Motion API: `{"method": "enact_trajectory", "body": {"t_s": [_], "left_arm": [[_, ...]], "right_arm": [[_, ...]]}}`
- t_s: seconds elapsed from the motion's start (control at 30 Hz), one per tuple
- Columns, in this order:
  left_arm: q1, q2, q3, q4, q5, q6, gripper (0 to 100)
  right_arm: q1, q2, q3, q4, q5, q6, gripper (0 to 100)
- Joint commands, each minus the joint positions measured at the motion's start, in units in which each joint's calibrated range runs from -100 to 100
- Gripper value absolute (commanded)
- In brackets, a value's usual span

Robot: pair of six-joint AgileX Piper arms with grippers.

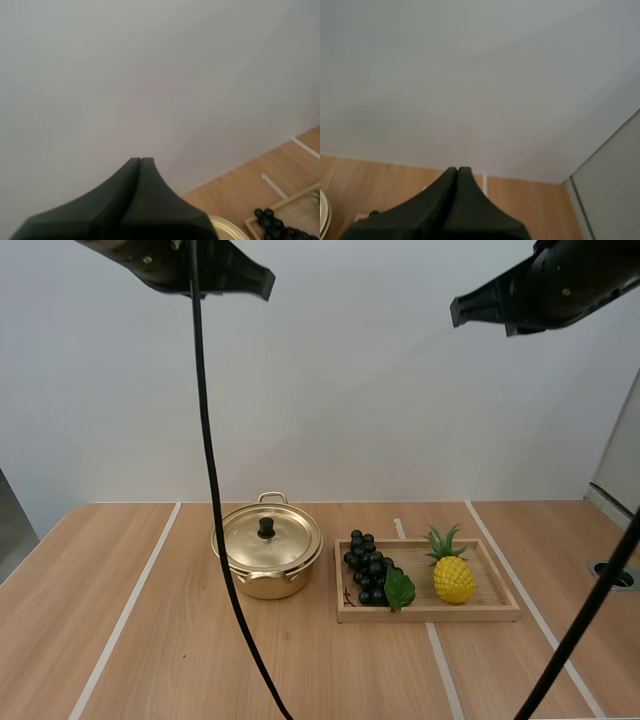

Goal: Open the pot, put the pineapple inside, and close it

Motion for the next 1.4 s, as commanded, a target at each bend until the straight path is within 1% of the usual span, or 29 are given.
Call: {"method": "enact_trajectory", "body": {"t_s": [0.0, 0.07, 0.33, 0.57, 0.7, 0.83, 0.93, 1.0, 1.03, 1.07, 1.13, 1.2, 1.27, 1.3, 1.37], "left_arm": [[0.02, 3.18, -0.21, -1.32, 3.69, 0.68, 0], [0.02, 5.50, -0.02, -1.32, 4.39, 0.68, 0], [0.02, 14.54, 0.08, -1.21, 5.09, 0.68, 0], [-0.05, 22.85, 0.08, -0.96, 13.39, 0.79, 0], [-0.05, 27.39, 0.08, -0.87, 16.23, 1.13, 0], [-0.05, 31.48, 0.08, -0.97, 18.13, 3.70, 0], [-0.05, 34.37, 0.08, -1.47, 18.86, 5.27, 4], [-0.05, 36.30, 0.08, -1.47, 19.02, 5.52, 12], [-0.05, 37.01, 0.08, -1.61, 19.02, 6.05, 18], [-0.05, 37.81, 0.08, -1.74, 19.02, 6.84, 27], [-0.05, 39.15, 0.08, -1.84, 19.39, 8.31, 49], [-0.05, 40.10, 0.08, -1.96, 20.33, 8.63, 76], [-0.05, 40.90, 0.14, -2.44, 20.33, 8.63, 98], [-0.05, 41.38, 0.14, -2.97, 20.33, 8.93, 100], [-0.05, 42.07, 0.26, -4.28, 20.33, 9.61, 100]], "right_arm": [[-0.16, 4.54, -0.48, -0.35, 8.51, 0.44, 0], [-0.16, 7.75, -0.48, -0.35, 12.92, 0.44, 0], [-0.16, 16.52, -0.48, -0.35, 12.92, 0.44, 0], [-0.16, 19.85, -0.30, 0.14, 12.92, 0.44, 0], [-0.16, 21.30, 2.05, 1.09, 12.92, 0.44, 0], [-0.16, 22.24, 6.01, 1.24, 12.92, -0.55, 0], [-0.16, 22.39, 9.66, 1.24, 12.92, -1.83, 0], [-0.16, 22.39, 11.87, 1.24, 12.50, -1.98, 0], [-0.16, 22.39, 13.04, 1.24, 11.08, -1.98, 0], [-0.16, 22.39, 14.05, 1.24, 9.88, -1.98, 0], [-0.16, 22.39, 15.97, 1.24, 7.62, -2.13, 0], [-0.16, 22.39, 17.49, 1.24, 5.65, -3.44, 0], [-0.16, 22.39, 18.45, 1.37, 4.28, -4.17, 0], [-0.16, 22.53, 18.78, 1.37, 3.93, -4.27, 0], [-0.16, 22.77, 18.95, 1.37, 3.77, -4.27, 0]]}}
